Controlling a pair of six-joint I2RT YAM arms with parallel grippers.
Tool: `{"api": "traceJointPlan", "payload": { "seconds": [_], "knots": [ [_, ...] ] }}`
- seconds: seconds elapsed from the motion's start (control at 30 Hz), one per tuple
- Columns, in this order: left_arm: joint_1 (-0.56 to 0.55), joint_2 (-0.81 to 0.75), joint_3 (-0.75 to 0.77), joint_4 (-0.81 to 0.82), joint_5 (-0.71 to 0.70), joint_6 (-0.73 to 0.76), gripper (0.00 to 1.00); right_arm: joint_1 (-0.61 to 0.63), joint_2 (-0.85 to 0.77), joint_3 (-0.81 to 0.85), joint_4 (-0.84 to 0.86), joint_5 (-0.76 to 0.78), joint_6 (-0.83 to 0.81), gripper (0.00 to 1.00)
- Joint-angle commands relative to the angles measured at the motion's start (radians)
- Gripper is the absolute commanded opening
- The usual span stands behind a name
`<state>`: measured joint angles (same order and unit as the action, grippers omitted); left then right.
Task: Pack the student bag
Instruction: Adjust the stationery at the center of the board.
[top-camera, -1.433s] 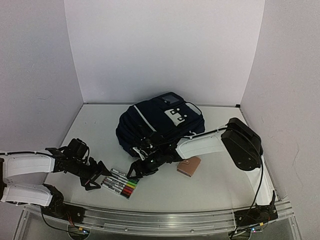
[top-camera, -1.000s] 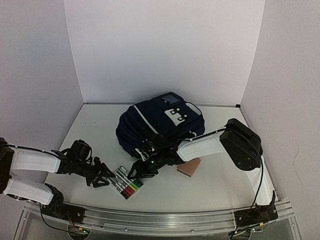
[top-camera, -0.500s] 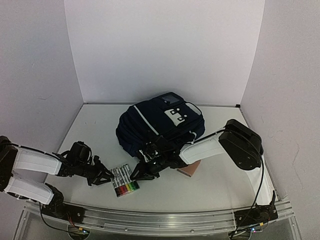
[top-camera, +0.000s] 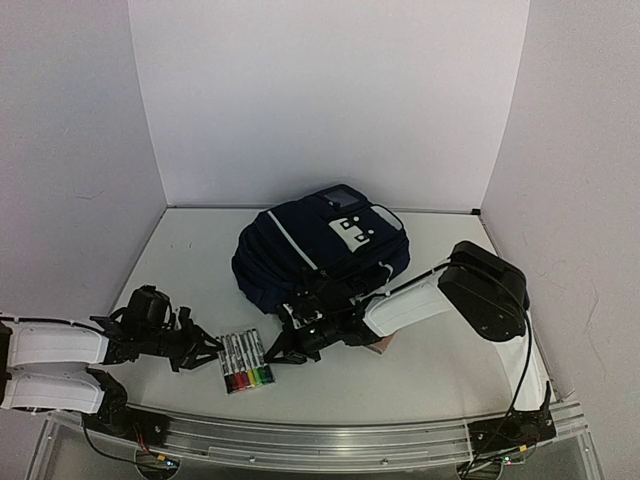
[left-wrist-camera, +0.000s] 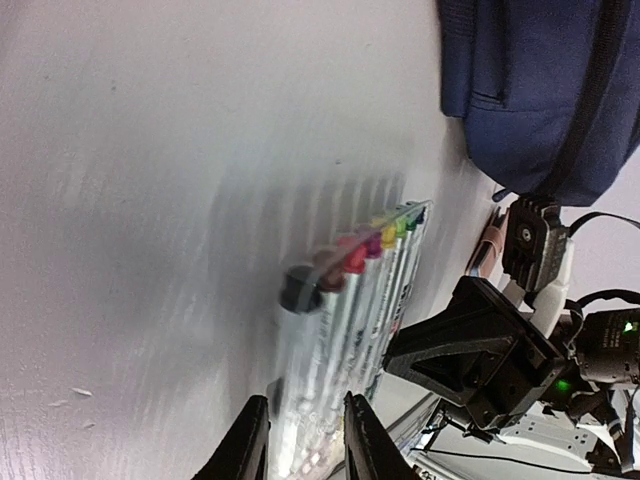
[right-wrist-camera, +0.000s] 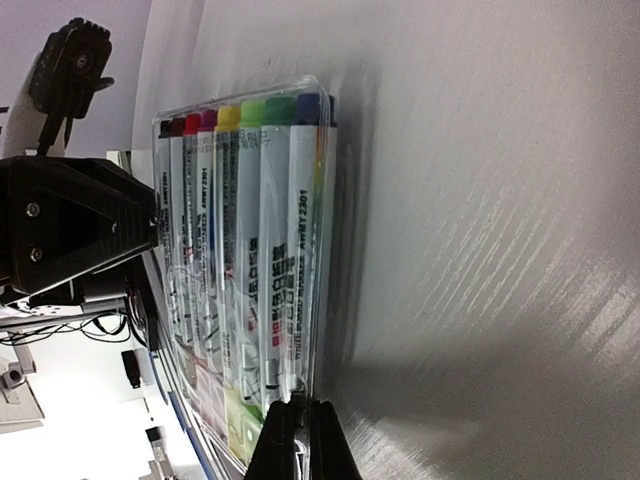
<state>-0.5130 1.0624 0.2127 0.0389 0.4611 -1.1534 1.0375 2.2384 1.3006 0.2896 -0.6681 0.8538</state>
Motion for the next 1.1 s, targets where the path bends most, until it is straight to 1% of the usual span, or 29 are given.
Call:
{"api": "traceJointPlan", "payload": {
  "seconds": [0.0, 0.03, 0.17, 0.2, 0.3, 0.5, 0.53, 0.6, 0.63, 0.7, 0.8, 0.87, 0.93, 1.03, 1.07],
  "knots": [
    [-0.006, -0.065, 0.013, -0.017, -0.029, 0.003, 0.28, 0.009, -0.106, -0.049, 0.062, 0.118, 0.019, 0.00],
    [-0.006, -0.072, 0.011, -0.025, -0.035, 0.000, 0.31, 0.009, -0.120, -0.061, 0.062, 0.141, 0.023, 0.00],
    [-0.006, -0.106, -0.008, -0.028, -0.043, -0.014, 0.46, 0.008, -0.163, -0.105, 0.063, 0.196, 0.037, 0.00],
    [-0.006, -0.116, -0.013, -0.030, -0.047, -0.017, 0.49, 0.007, -0.167, -0.112, 0.063, 0.203, 0.039, 0.00],
    [-0.005, -0.131, -0.018, -0.033, -0.054, -0.018, 0.53, 0.002, -0.160, -0.124, 0.062, 0.212, 0.058, 0.00],
    [-0.006, -0.084, -0.007, 0.000, -0.019, 0.001, 0.56, 0.000, -0.148, -0.116, 0.059, 0.197, 0.055, 0.00],
    [-0.006, -0.069, -0.008, 0.014, -0.012, 0.001, 0.56, 0.000, -0.145, -0.113, 0.055, 0.194, 0.054, 0.04],
    [-0.005, -0.035, -0.008, 0.044, -0.002, 0.001, 0.56, 0.000, -0.139, -0.113, 0.047, 0.188, 0.057, 0.22],
    [-0.005, -0.017, -0.007, 0.062, 0.004, 0.003, 0.56, 0.000, -0.136, -0.115, 0.046, 0.187, 0.059, 0.30],
    [-0.005, 0.022, 0.000, 0.092, 0.009, 0.010, 0.56, 0.000, -0.133, -0.116, 0.046, 0.186, 0.057, 0.40],
    [-0.006, 0.078, 0.020, 0.120, 0.024, 0.024, 0.55, 0.001, -0.122, -0.102, 0.045, 0.184, 0.047, 0.46],
    [-0.006, 0.115, 0.032, 0.147, 0.037, 0.030, 0.54, -0.001, -0.106, -0.089, 0.045, 0.180, 0.039, 0.48],
    [-0.007, 0.147, 0.033, 0.171, 0.043, 0.033, 0.53, 0.000, -0.086, -0.069, 0.045, 0.175, 0.036, 0.48],
    [-0.007, 0.193, 0.031, 0.199, 0.040, 0.032, 0.52, -0.001, -0.058, -0.038, 0.043, 0.174, 0.025, 0.45],
    [-0.007, 0.214, 0.028, 0.215, 0.041, 0.029, 0.50, -0.001, -0.048, -0.024, 0.043, 0.173, 0.022, 0.45]
  ]
}}
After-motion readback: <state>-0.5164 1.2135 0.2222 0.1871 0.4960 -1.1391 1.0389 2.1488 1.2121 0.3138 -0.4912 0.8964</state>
